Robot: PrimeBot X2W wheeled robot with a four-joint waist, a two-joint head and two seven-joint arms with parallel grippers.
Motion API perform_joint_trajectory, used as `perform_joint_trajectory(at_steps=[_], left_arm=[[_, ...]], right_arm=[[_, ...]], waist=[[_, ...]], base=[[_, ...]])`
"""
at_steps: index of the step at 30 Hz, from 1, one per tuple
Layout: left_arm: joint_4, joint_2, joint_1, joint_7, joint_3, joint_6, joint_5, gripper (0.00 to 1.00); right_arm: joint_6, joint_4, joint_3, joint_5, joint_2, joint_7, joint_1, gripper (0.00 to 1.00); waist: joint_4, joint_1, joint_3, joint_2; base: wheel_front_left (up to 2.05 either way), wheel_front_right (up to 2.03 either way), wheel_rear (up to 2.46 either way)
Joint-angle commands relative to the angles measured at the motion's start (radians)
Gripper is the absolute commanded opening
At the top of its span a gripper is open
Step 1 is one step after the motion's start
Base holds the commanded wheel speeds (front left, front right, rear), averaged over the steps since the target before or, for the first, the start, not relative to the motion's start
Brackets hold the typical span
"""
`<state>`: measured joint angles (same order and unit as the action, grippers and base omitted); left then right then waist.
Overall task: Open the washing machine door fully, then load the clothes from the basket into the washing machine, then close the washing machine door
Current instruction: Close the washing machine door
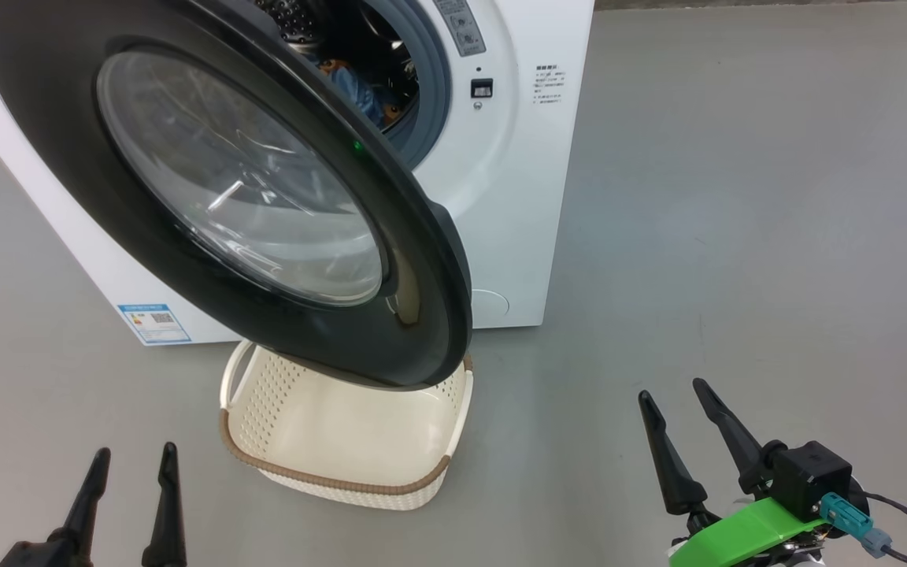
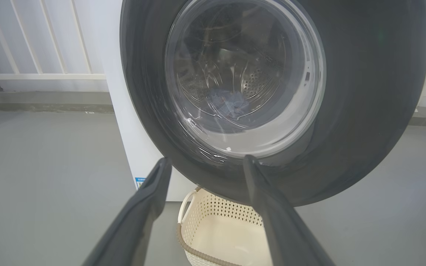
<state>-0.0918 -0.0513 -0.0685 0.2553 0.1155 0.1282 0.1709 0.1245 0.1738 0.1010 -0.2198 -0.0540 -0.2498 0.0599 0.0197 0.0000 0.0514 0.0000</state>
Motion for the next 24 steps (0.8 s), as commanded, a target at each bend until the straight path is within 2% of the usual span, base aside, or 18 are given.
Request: perform_joint_trajectory(at_steps=[1,11,12,13,14,18,24], left_arm=[[0.021,-0.011,0.020,0.006,0.036,0.002,-0.009,1.00],[0.028,-0.009,0.015,0.006,0.039,0.002,-0.005,1.00],[0.029,-0.008,0.015,0.006,0.039,0.002,-0.005,1.00],[0.029,-0.008,0.015,0.006,0.039,0.002,-0.005,1.00],[0.029,-0.007,0.016,0.006,0.040,0.002,-0.003,1.00],[0.029,-0.007,0.016,0.006,0.040,0.002,0.001,1.00],[0.034,-0.005,0.020,0.006,0.045,0.002,0.007,1.00]], right_arm=[[0.006,-0.024,0.019,0.009,0.004,-0.012,0.006,1.00],[0.006,-0.020,0.017,0.010,0.004,-0.012,0.008,1.00],[0.006,-0.020,0.016,0.010,0.004,-0.012,0.008,0.74],[0.006,-0.018,0.016,0.009,0.004,-0.012,0.009,0.28],[0.006,-0.016,0.016,0.006,0.004,-0.012,0.009,0.00],[0.006,-0.070,0.004,-0.020,0.004,-0.012,0.020,0.00],[0.006,-0.297,0.026,-0.062,0.004,-0.012,0.058,0.00]], waist=[[0.000,0.0000,-0.001,0.0000],[0.001,0.0000,0.002,0.0000],[0.001,0.0000,0.002,0.0000],[0.002,0.0000,0.002,0.0000],[0.003,0.0000,0.002,0.0000],[0.004,0.0000,0.005,0.0000],[0.004,0.0000,0.017,0.0000]], base=[[0.00,0.00,0.00],[0.00,0.00,0.00],[0.00,0.00,0.00],[0.00,0.00,0.00],[0.00,0.00,0.00],[0.00,0.00,0.00],[0.00,0.00,0.00]])
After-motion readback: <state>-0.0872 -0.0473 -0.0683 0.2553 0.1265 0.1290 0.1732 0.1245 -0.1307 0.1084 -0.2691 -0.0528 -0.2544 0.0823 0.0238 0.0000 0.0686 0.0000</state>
